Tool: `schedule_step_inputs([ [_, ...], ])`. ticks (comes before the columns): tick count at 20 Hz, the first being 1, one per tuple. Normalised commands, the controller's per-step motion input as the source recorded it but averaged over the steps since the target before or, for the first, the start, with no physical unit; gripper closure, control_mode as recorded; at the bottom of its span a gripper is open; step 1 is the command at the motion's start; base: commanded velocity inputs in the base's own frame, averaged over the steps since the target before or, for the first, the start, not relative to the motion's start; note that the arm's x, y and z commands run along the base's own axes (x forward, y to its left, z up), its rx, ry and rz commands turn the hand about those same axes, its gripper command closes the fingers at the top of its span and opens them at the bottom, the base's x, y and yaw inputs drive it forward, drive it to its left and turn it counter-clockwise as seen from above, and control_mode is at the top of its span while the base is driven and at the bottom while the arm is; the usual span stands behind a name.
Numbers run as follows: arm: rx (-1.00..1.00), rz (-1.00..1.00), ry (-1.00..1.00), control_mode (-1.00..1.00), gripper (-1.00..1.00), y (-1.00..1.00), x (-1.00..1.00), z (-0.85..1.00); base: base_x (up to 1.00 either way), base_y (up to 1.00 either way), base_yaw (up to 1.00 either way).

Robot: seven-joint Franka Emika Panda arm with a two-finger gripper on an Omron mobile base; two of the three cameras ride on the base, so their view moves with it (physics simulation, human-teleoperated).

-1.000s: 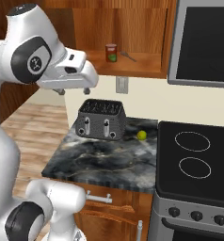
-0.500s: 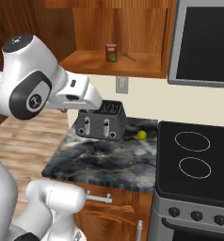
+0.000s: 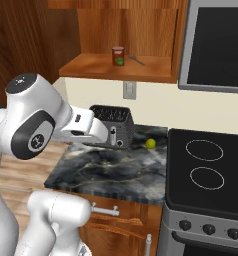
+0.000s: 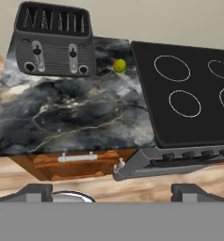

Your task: Pick the canned food and bar from the counter and place them in the cabinets closest to them.

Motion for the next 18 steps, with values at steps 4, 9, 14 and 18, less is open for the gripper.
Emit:
schedule_step_inputs([
  [4, 0.00, 0.00, 0.00, -1.00, -1.00, 0.00, -0.01, -0.02, 0.00, 0.00, 0.00],
  [9, 0.00, 0.00, 0.00, 1.00, -1.00, 0.00, 0.00, 0.00, -0.05, 0.00, 0.00],
  [14, 0.00, 0.00, 0.00, 1.00, -1.00, 0.00, 0.00, 0.00, -0.44, -0.05, 0.00],
  [18, 0.00, 0.00, 0.00, 1.00, -1.00, 0.00, 0.00, 0.00, -0.53, -0.06, 0.00],
])
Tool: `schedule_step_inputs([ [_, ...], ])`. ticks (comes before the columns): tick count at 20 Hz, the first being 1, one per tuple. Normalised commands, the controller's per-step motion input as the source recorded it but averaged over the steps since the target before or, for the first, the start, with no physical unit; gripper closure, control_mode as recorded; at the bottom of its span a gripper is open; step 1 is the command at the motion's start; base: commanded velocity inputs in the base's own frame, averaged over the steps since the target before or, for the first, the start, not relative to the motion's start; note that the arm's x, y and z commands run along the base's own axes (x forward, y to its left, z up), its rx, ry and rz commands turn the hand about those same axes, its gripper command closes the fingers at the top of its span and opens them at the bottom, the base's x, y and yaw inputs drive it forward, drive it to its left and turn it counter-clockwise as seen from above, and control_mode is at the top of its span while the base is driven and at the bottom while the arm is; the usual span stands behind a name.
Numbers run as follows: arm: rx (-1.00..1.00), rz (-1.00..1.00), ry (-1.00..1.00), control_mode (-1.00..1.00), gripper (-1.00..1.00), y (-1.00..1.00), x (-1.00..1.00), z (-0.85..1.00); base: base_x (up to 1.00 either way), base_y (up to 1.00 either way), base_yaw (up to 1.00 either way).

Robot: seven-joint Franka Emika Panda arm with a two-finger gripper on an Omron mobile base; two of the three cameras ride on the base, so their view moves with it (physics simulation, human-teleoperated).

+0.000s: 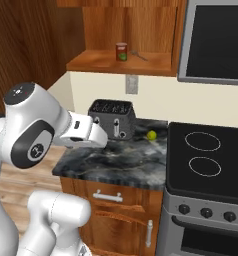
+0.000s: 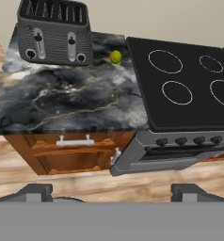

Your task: Pick the canned food and bar from the counter and place them in the cabinets closest to them.

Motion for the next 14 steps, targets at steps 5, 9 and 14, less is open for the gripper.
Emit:
schedule_step_inputs([
  [5, 0.00, 0.00, 0.00, 1.00, -1.00, 0.00, 0.00, 0.00, -0.11, 0.00, 0.00],
  [9, 0.00, 0.00, 0.00, 1.00, -1.00, 0.00, 0.00, 0.00, 0.00, -0.02, 0.00],
  [14, 0.00, 0.00, 0.00, 1.00, -1.00, 0.00, 0.00, 0.00, -0.04, -0.22, 0.00],
])
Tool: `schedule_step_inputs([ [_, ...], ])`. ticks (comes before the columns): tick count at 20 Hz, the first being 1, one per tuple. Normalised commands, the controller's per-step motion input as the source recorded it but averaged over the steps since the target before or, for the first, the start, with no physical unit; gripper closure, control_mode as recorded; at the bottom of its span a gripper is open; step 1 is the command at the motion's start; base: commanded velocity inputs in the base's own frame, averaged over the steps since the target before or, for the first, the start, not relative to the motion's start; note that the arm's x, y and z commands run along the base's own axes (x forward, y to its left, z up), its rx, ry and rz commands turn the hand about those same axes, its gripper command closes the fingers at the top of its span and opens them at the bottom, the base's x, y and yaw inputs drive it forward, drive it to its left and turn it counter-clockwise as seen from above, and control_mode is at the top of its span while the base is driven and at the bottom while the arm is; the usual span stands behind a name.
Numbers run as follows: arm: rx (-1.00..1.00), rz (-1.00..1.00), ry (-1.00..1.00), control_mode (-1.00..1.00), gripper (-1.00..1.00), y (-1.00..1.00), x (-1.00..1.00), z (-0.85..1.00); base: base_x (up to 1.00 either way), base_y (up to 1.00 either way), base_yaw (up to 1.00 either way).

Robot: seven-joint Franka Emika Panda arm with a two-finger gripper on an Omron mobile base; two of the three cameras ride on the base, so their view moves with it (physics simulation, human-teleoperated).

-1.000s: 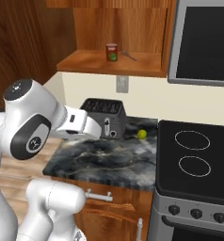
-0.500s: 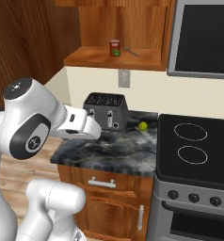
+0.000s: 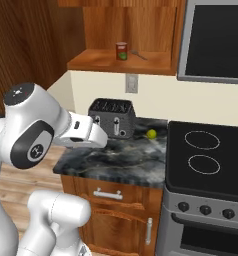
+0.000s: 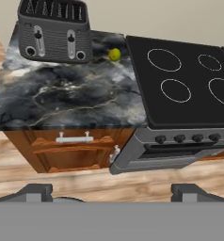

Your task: Pick the canned food and bar from the counter and place them in the cabinets closest to them.

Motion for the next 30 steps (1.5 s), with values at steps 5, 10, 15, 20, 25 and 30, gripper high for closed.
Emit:
schedule_step_inputs([
  [5, 0.00, 0.00, 0.00, 1.00, -1.00, 0.00, 0.00, 0.00, -0.09, -0.37, 0.00],
  [10, 0.00, 0.00, 0.00, 1.00, -1.00, 0.00, 0.00, 0.00, -0.10, -0.42, 0.00],
  [15, 0.00, 0.00, 0.00, 1.00, -1.00, 0.00, 0.00, 0.00, -0.12, -0.46, 0.00],
  [20, 0.00, 0.00, 0.00, 1.00, -1.00, 0.00, 0.00, 0.00, -0.14, -0.47, 0.00],
  [25, 0.00, 0.00, 0.00, 1.00, -1.00, 0.00, 0.00, 0.00, -0.14, -0.47, 0.00],
  [30, 0.00, 0.00, 0.00, 1.00, -1.00, 0.00, 0.00, 0.00, -0.16, -0.50, 0.00],
])
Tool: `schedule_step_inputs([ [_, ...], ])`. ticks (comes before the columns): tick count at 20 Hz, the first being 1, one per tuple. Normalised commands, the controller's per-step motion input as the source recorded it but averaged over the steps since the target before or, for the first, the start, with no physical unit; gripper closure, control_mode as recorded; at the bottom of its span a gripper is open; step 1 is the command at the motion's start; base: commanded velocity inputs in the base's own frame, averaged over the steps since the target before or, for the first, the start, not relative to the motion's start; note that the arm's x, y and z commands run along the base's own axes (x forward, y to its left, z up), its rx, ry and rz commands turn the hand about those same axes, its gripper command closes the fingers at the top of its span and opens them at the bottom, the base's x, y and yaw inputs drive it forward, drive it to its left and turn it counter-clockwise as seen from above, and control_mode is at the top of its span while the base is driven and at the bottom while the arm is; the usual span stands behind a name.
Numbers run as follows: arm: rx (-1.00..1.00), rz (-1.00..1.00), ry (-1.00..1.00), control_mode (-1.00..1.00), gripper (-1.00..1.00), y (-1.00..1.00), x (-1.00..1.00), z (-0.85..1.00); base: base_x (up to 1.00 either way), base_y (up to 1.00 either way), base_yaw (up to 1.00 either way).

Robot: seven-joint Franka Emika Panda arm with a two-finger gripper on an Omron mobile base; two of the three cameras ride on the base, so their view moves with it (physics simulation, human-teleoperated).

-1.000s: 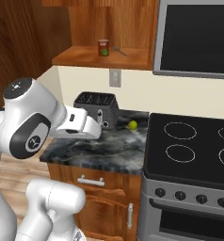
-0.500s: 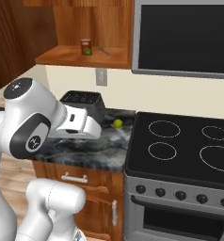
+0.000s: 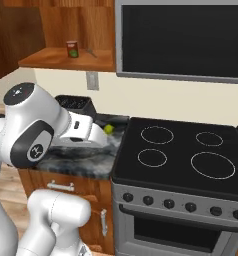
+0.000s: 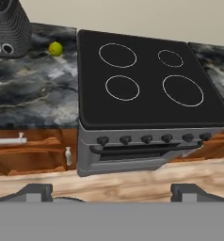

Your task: Pick the canned food and bar from the counter and place them in the cabinets closest to them.

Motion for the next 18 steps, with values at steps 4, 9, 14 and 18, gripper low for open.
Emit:
schedule_step_inputs([
  [4, 0.00, 0.00, 0.00, 1.00, -1.00, 0.00, 0.00, 0.00, -0.17, -0.51, 0.00],
  [9, 0.00, 0.00, 0.00, 1.00, -1.00, 0.00, 0.00, 0.00, -0.17, -0.52, 0.00],
  [14, 0.00, 0.00, 0.00, 1.00, -1.00, 0.00, 0.00, 0.00, -0.16, -0.54, 0.00],
  [18, 0.00, 0.00, 0.00, 1.00, -1.00, 0.00, 0.00, 0.00, -0.17, -0.55, 0.00],
])
